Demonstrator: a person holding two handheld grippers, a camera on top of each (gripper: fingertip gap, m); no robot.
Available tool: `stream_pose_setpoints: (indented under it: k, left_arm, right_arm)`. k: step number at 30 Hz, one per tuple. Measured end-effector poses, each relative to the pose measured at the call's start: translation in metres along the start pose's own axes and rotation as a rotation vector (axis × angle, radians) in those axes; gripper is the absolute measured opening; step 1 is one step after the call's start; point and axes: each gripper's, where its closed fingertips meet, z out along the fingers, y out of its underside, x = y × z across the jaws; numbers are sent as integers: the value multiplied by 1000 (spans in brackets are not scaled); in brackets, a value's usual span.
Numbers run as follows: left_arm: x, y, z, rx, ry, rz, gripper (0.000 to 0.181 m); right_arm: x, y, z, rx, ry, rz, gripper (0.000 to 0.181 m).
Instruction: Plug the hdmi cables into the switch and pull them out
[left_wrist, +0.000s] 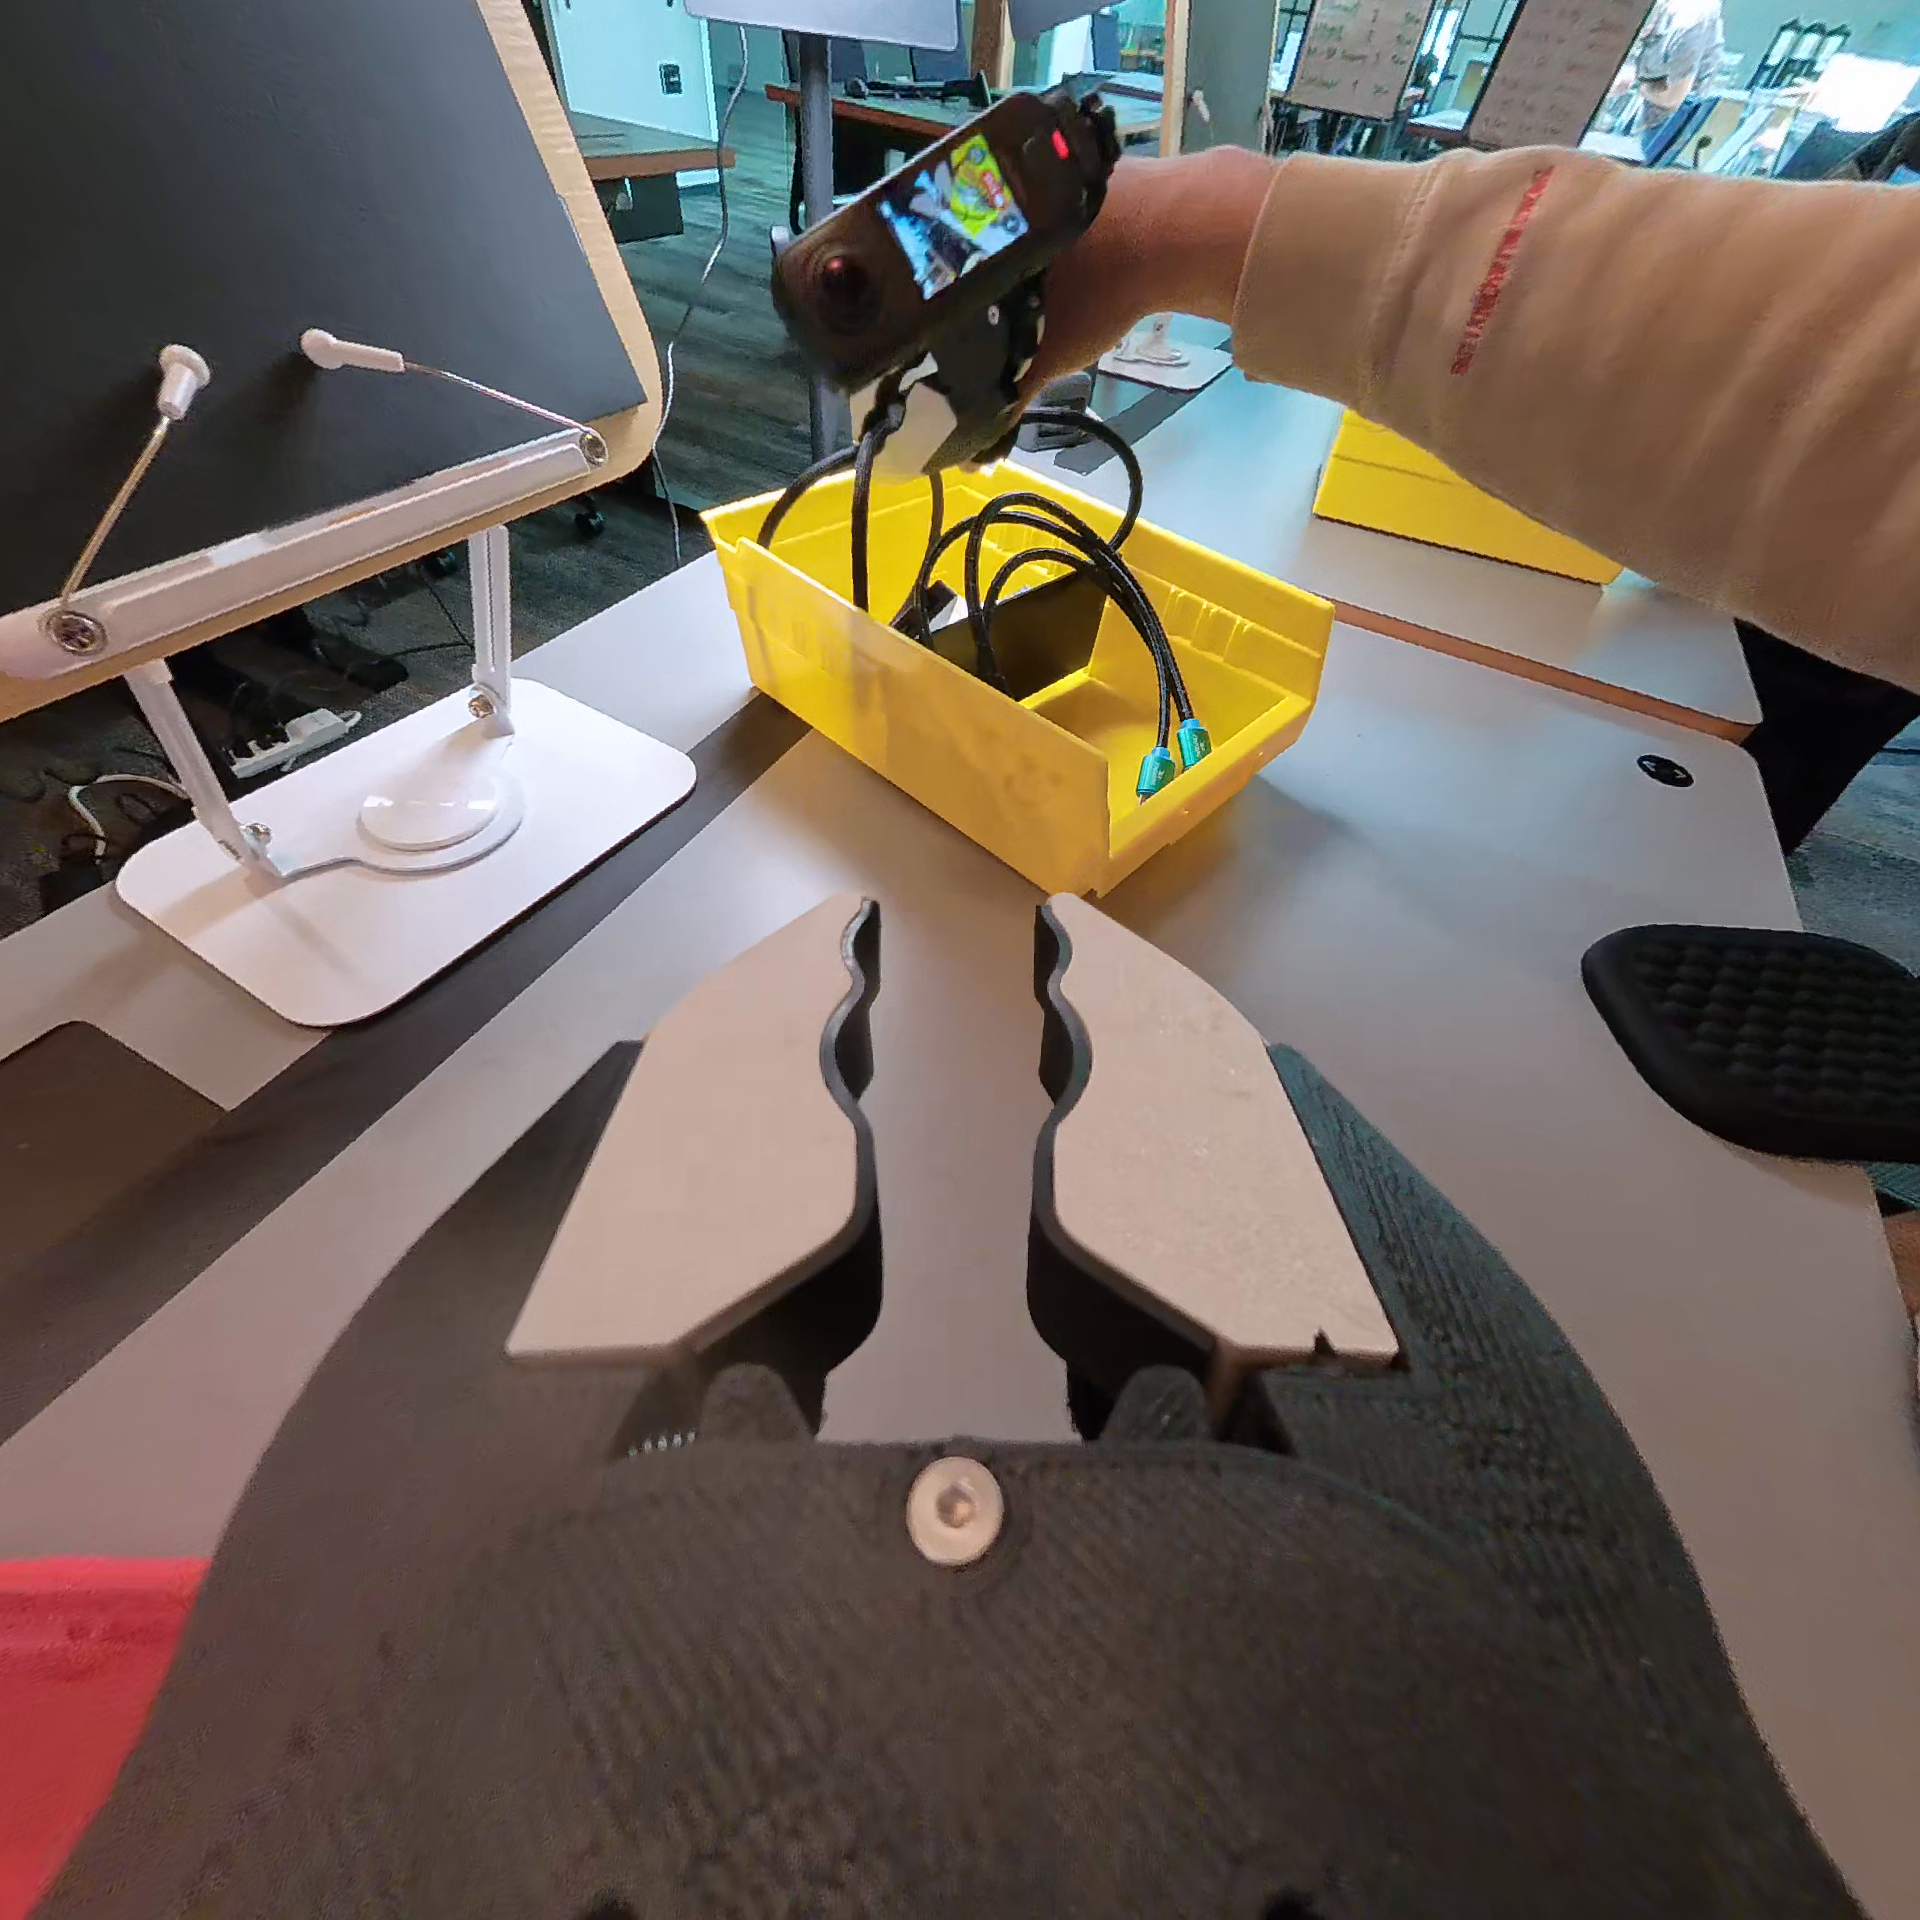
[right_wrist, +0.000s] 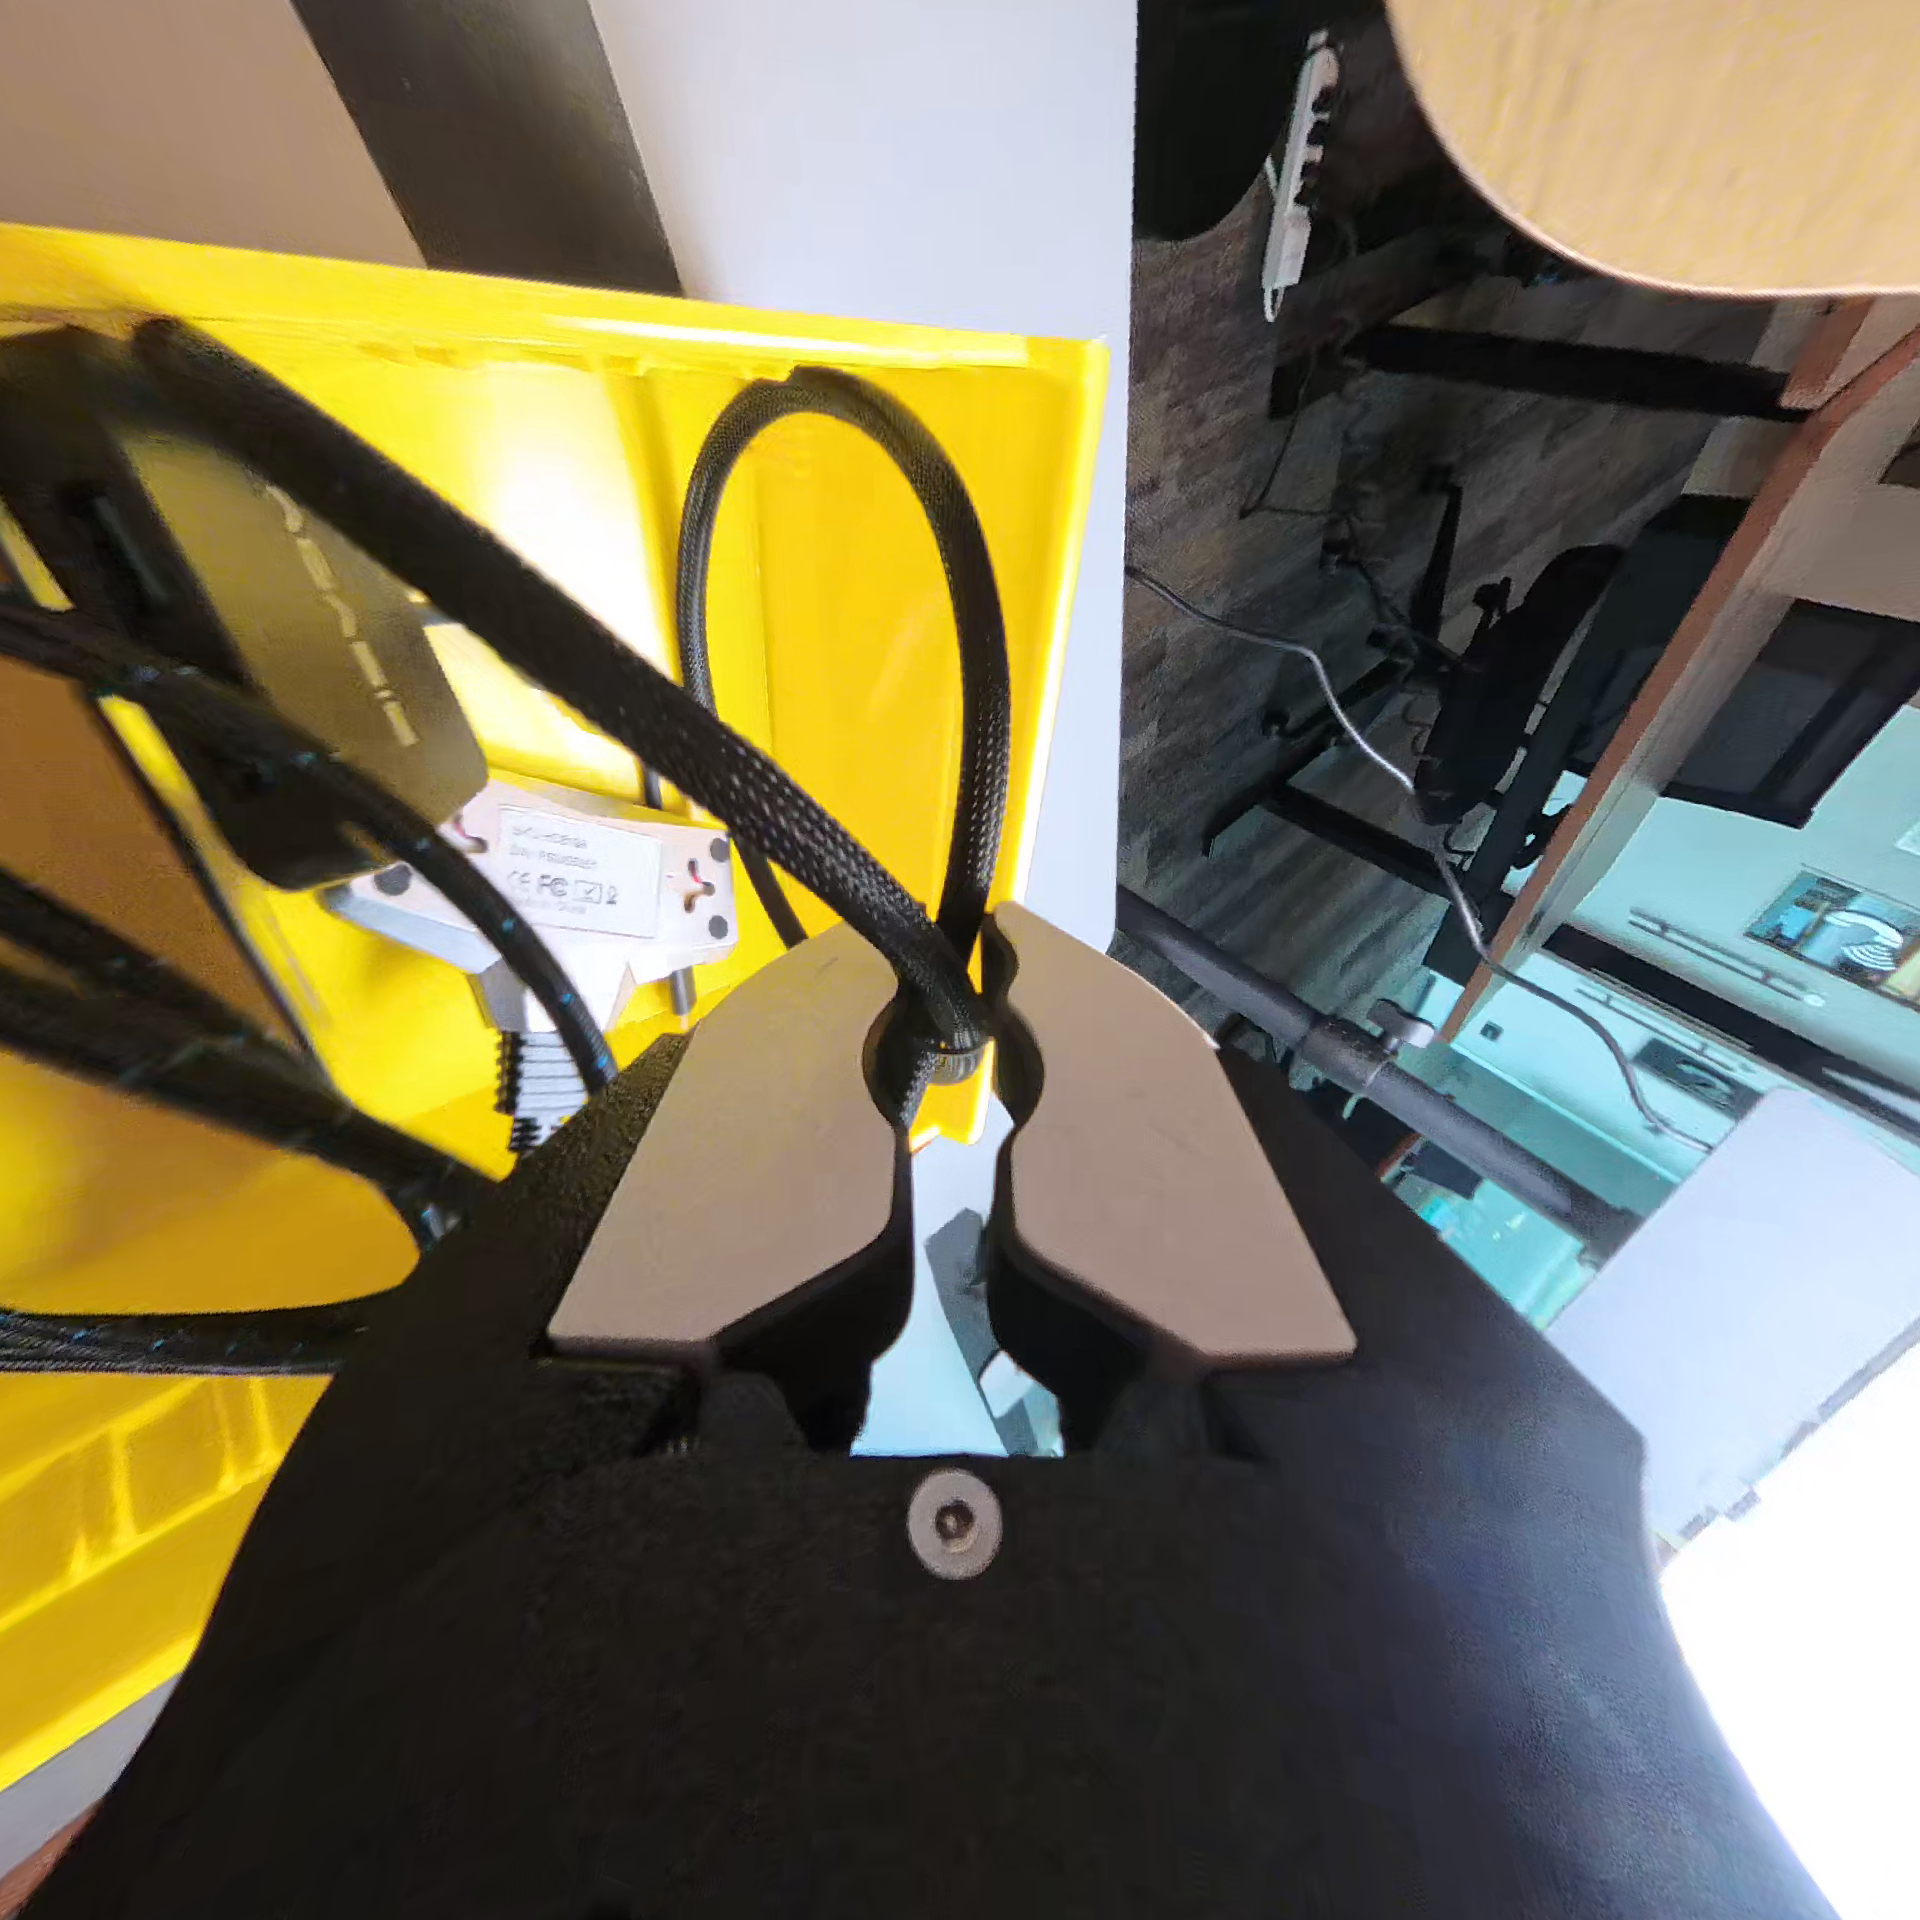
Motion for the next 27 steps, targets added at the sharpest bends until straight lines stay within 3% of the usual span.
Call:
stream_pose_setpoints:
  k: [5, 8, 13, 17, 21, 27]
  left_arm:
    - [1, -3, -1, 4, 1, 9, 28]
    - [-1, -2, -4, -7, -18, 23, 29]
    - [-4, -7, -12, 23, -22, 8, 29]
    - [-3, -7, -11, 24, -18, 5, 29]
    - [3, -7, -5, 21, 2, 5, 29]
    - [8, -4, 0, 1, 4, 20, 29]
  right_arm:
    - [15, -1, 20, -14, 79, -1, 12]
    - [23, -4, 14, 19, 83, 50, 28]
    - [16, -19, -40, 155, -59, 142, 57]
    - [5, -24, -84, 266, -27, 165, 59]
    - [7, -6, -86, 198, 39, 168, 56]
    - [18, 23, -77, 77, -95, 190, 55]
